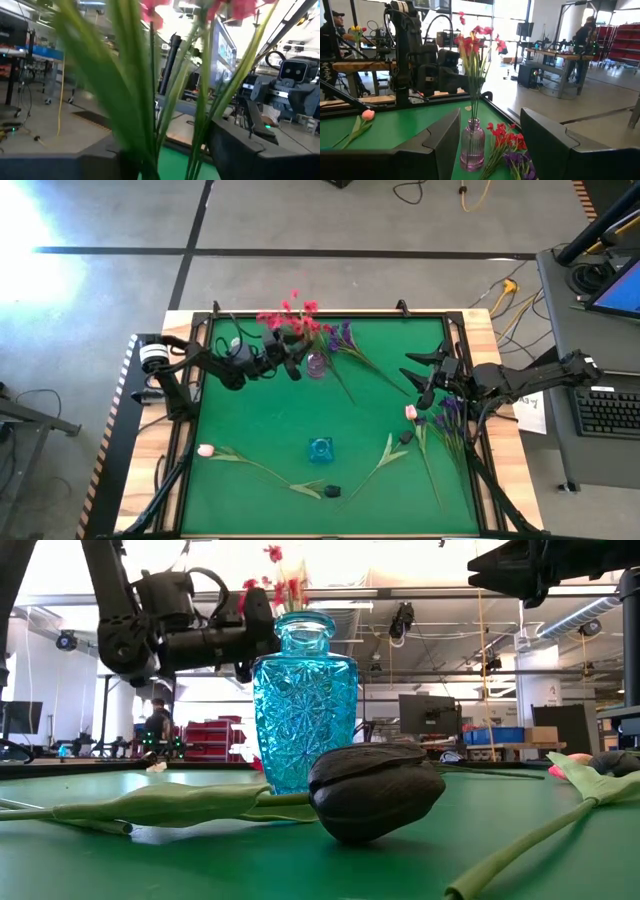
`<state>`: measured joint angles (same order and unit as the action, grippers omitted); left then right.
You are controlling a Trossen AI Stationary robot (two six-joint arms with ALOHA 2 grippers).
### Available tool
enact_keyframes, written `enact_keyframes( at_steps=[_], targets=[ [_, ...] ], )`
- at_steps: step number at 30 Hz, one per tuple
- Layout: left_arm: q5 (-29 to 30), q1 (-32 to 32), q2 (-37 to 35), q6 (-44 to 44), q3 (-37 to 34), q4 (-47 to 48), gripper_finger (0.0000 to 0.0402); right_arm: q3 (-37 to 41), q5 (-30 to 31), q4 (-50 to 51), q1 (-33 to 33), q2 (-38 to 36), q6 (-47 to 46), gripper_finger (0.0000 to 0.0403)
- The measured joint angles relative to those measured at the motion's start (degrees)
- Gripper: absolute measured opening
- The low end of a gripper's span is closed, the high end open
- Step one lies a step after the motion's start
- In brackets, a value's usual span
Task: Sort flowers into vase by color
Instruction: Put the left red flowers into the purple vase, then put the right pink tulip into the purple vase
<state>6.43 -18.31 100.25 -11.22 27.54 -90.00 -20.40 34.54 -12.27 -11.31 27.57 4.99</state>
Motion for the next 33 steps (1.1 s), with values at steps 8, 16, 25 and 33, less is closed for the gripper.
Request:
enact_keyframes(
  at_steps=[8,16,25,33],
  targets=[
    [0.01,0.74,0.0,-0.07,-3.19,0.02,0.0242,0.0,0.0,0.0,0.0,0.0,-0.68,0.0199],
    [0.01,1.01,-1.29,-1.88,-7.5,0.02,0.0265,0.0,0.0,-0.02,0.0,0.0,-3.65,0.0199],
    [0.01,1.32,-6.65,-5.72,-15.87,0.02,0.0268,-2.6,0.05,1.21,0.03,3.0,-6.83,0.0199],
    [0.08,4.33,-12.77,-13.45,-23.89,1.45,0.0268,-10.66,0.13,12.6,3.16,12.1,-13.92,0.0199]
  ],
)
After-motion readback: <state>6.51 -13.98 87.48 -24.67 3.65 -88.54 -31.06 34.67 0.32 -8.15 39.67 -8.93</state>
